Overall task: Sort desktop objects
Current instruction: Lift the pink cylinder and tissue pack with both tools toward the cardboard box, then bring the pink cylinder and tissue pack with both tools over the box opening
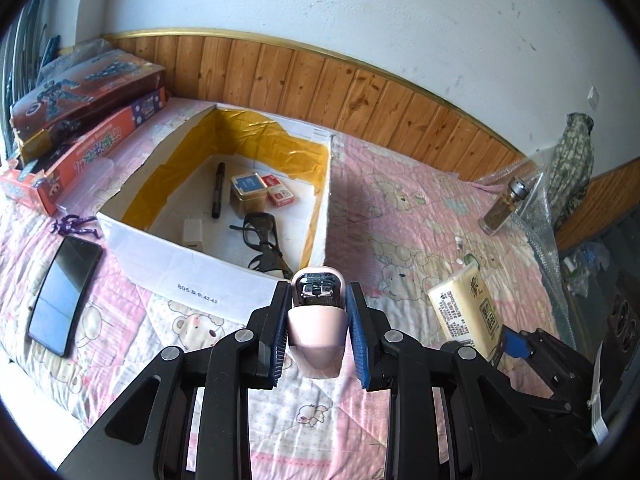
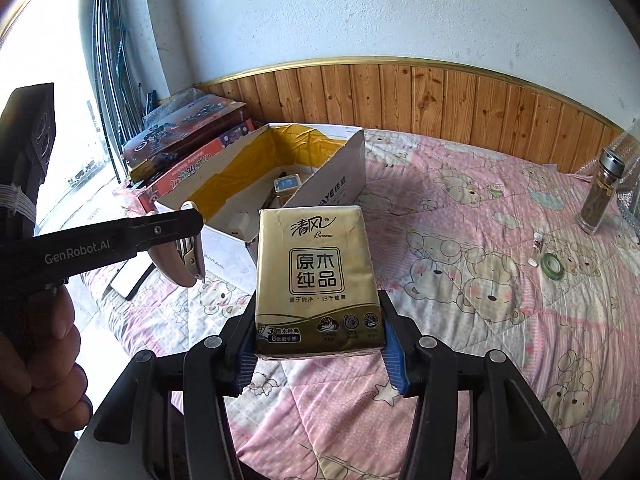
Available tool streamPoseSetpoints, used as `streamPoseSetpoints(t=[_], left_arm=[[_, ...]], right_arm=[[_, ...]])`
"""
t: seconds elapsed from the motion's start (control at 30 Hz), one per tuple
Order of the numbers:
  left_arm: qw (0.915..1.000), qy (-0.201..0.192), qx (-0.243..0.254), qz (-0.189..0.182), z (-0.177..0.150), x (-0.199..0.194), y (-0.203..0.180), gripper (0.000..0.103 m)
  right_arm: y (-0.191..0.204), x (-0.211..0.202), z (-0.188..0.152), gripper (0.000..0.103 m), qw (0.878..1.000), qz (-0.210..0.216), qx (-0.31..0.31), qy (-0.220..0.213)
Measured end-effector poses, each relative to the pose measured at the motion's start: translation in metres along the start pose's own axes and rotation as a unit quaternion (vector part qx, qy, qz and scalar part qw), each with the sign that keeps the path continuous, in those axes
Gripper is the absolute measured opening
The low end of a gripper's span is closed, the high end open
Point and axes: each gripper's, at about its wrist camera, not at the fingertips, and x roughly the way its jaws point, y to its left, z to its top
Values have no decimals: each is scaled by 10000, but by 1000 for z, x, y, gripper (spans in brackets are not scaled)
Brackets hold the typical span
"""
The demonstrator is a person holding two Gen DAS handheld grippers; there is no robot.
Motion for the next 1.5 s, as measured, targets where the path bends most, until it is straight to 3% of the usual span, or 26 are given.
streamPoseSetpoints(t=[0.37, 0.93, 1.5], left_arm=[[9986, -234, -438, 182, 18, -16, 46, 28], [9957, -411, -713, 418, 53, -15, 88, 28], [9956, -332, -757, 434, 107, 15, 121, 28]], right_arm=[[37, 7, 24, 53, 9987, 240, -435, -136], [65, 31, 60, 53, 9947, 415, -938, -90], [72, 83, 109, 53, 9907, 448, -1267, 192]])
